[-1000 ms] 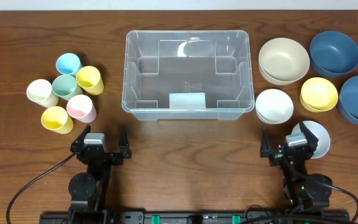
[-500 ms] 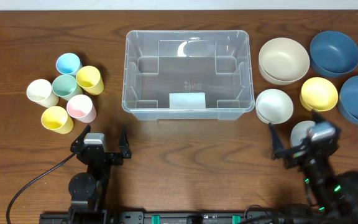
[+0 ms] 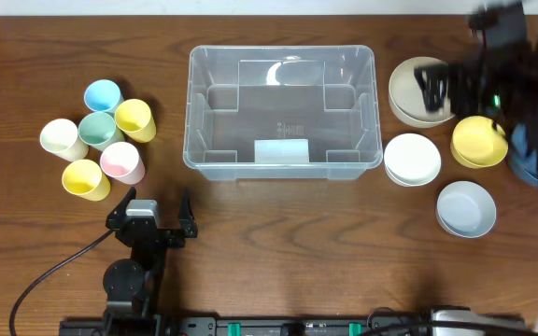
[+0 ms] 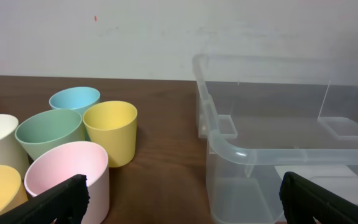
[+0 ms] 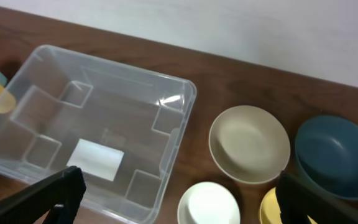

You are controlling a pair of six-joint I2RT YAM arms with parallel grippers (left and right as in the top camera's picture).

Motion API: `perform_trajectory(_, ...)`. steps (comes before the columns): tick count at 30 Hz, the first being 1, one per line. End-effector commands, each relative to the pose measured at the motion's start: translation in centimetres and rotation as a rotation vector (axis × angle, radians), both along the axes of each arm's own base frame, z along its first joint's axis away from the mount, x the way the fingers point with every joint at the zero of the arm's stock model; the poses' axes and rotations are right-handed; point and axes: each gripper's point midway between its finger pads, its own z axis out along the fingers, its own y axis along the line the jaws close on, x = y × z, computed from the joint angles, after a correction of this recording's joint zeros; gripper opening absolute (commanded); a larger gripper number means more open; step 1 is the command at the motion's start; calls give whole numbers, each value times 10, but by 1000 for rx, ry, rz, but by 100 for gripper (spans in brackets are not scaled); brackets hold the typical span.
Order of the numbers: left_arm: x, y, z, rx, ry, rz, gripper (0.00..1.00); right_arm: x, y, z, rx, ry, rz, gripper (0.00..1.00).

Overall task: Pack container
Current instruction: 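Lower the right gripper onto the cream bowl rim and grasp it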

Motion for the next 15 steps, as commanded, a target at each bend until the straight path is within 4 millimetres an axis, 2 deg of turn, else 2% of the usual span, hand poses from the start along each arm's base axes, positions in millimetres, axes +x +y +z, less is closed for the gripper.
perform_trajectory(1,-1,1,-15,-9,47,6,98,22,-1,-10,20,46,-4,99)
perform_trajectory(7,-1,1,-15,-9,47,6,98,60,-34,-80,49,236,-115,99)
perform_trajectory(11,-1,1,-15,-9,47,6,98,73,-62,-135,83,394,-202,96)
perform_trajectory(15,-1,1,-15,-9,47,6,98,77,-74,-182,81,520,-210,87)
